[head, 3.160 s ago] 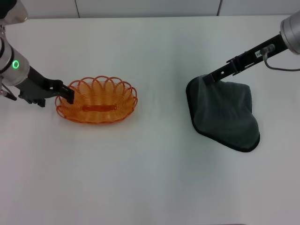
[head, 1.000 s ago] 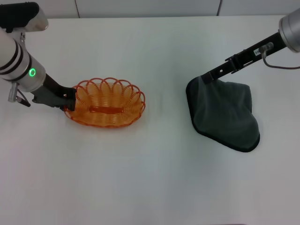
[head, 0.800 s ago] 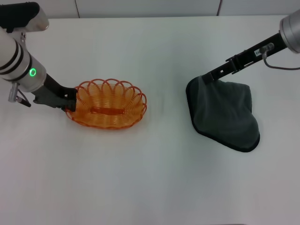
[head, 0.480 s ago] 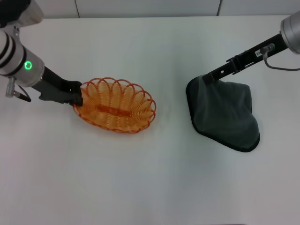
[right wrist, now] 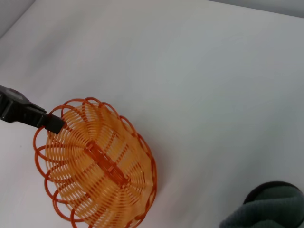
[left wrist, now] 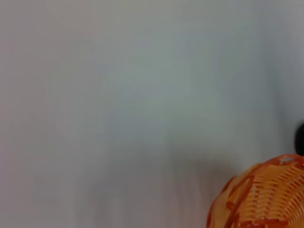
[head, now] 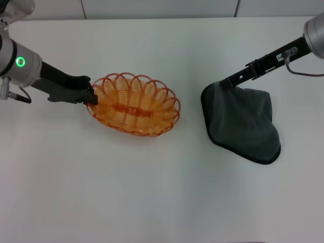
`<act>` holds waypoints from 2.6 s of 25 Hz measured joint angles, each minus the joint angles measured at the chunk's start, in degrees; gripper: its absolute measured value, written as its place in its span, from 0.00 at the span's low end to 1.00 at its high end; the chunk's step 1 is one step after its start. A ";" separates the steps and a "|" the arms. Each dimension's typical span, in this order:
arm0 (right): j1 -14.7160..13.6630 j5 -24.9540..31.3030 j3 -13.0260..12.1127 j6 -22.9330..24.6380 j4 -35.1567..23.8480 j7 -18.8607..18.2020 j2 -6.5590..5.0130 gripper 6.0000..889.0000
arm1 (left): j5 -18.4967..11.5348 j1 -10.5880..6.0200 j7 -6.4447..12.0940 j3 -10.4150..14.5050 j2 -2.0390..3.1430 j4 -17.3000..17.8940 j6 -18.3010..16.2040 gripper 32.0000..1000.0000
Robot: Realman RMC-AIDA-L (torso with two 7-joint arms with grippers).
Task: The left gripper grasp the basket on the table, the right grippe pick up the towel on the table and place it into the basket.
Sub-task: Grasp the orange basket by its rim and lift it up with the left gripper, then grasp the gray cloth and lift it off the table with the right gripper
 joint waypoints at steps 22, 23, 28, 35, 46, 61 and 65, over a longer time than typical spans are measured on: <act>-0.44 -0.37 -0.15 0.00 0.00 0.41 -0.36 0.83 | -9.92 1.89 1.00 -5.06 2.91 -0.46 6.03 0.04; -0.44 -0.42 -0.19 0.00 0.00 0.41 -0.35 0.83 | -10.18 1.82 1.10 -5.08 2.91 -0.54 6.42 0.04; -0.51 -0.55 -0.32 0.09 0.00 0.50 -0.35 0.83 | -10.93 1.35 1.37 -5.25 2.53 -0.80 7.40 0.04; -0.11 -2.08 -0.62 2.17 2.14 0.53 -0.39 0.82 | -12.55 1.13 1.92 -5.24 2.40 -0.88 8.41 0.04; 0.95 -2.72 -1.28 7.19 6.39 0.46 -0.27 0.81 | -12.58 0.72 2.40 -5.03 2.31 -0.91 8.44 0.04; 2.26 -2.73 -5.13 16.80 14.44 0.84 0.03 0.80 | -12.58 0.46 2.91 -5.11 2.14 -0.91 8.34 0.04; 2.57 -2.72 -5.92 19.07 16.45 1.00 0.02 0.79 | -12.58 0.45 2.96 -5.22 1.99 -0.91 8.22 0.04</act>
